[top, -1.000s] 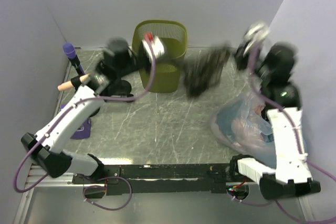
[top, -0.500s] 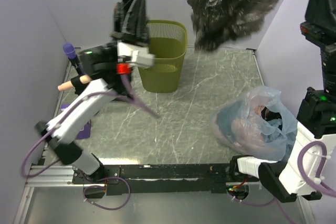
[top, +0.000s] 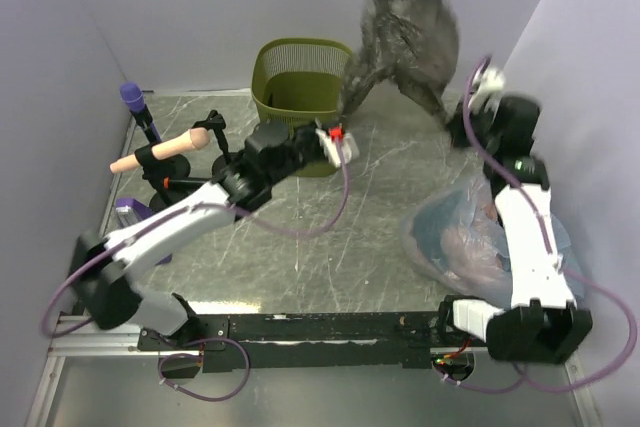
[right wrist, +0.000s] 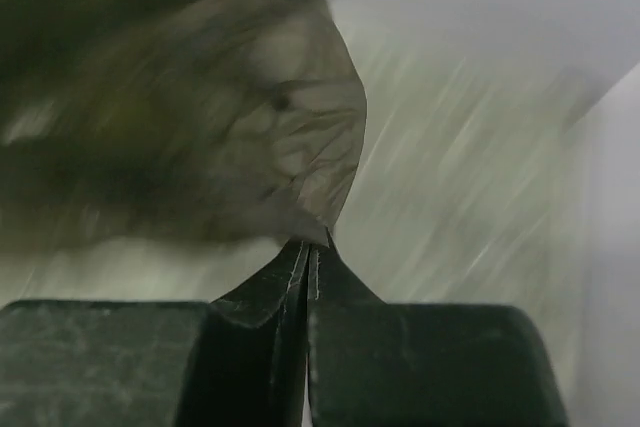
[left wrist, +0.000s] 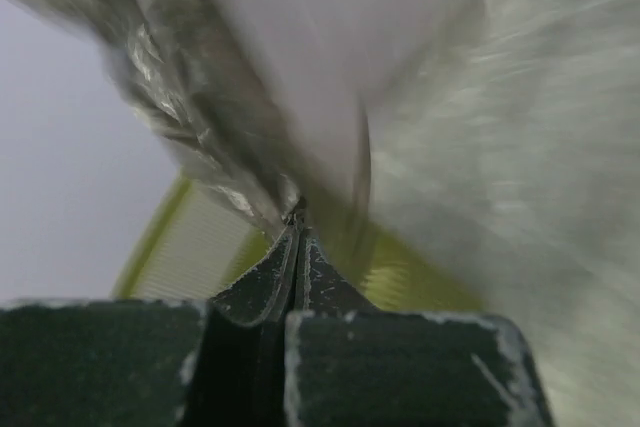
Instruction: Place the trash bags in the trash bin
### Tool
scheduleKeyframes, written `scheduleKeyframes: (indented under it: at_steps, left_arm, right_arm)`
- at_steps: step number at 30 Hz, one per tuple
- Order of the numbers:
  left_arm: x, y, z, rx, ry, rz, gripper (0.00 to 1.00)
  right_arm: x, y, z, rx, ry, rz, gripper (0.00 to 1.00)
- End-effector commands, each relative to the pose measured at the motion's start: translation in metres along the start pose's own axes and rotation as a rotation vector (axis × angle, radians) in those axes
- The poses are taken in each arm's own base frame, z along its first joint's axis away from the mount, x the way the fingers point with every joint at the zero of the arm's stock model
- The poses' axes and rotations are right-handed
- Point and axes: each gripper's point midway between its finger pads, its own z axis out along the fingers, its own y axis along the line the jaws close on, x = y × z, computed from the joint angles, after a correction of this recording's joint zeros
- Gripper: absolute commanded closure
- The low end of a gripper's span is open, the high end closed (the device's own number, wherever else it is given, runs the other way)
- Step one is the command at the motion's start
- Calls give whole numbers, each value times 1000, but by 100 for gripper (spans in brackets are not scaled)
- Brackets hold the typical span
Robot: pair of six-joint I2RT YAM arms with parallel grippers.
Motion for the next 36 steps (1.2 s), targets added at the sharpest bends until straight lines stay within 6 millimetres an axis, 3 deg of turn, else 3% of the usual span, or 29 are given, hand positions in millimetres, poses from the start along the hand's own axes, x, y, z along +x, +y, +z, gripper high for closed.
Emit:
scheduleKeyframes:
  at_steps: [1,5,14,18,20,23,27,29,31,34,36]
  left_arm:
    - [-128,48,-76,-44,-253,-186,99]
    - [-134,46,-79,-12,-225,-270,99]
    - [-125,48,-66,-50,-156,-402,99]
    - [-117,49,-51,-68,-129,-371,99]
    - [-116,53,-39,-84,-139,-311,99]
    - [-116,89,-19,-196,-171,-205,99]
    - [-132,163,2,-380,-217,-134,99]
    - [-157,205,-4,-484,-279,-119,99]
    - [-187,238,-20,-569,-358,-112,99]
    - [-237,267,-59,-652,-527,-97,99]
    - [-266,270,-94,-669,-678,-103,99]
  right_arm:
    - [-77,63,-107,-152,-310,-38,100]
    - [-91,65,-118,-144,-346,3,100]
    - [-79,55,-122,-73,-318,5,100]
    - [-79,40,-106,-23,-288,-20,100]
    - [-76,22,-82,30,-251,-38,100]
    - [-110,1,-58,81,-293,-110,100]
    - [-200,-4,-62,85,-473,-209,100]
    - [-255,3,-93,84,-625,-251,100]
    - [-297,16,-127,64,-763,-294,100]
    - [-338,52,-196,-12,-983,-408,100]
    - [-343,81,-235,-77,-1094,-521,100]
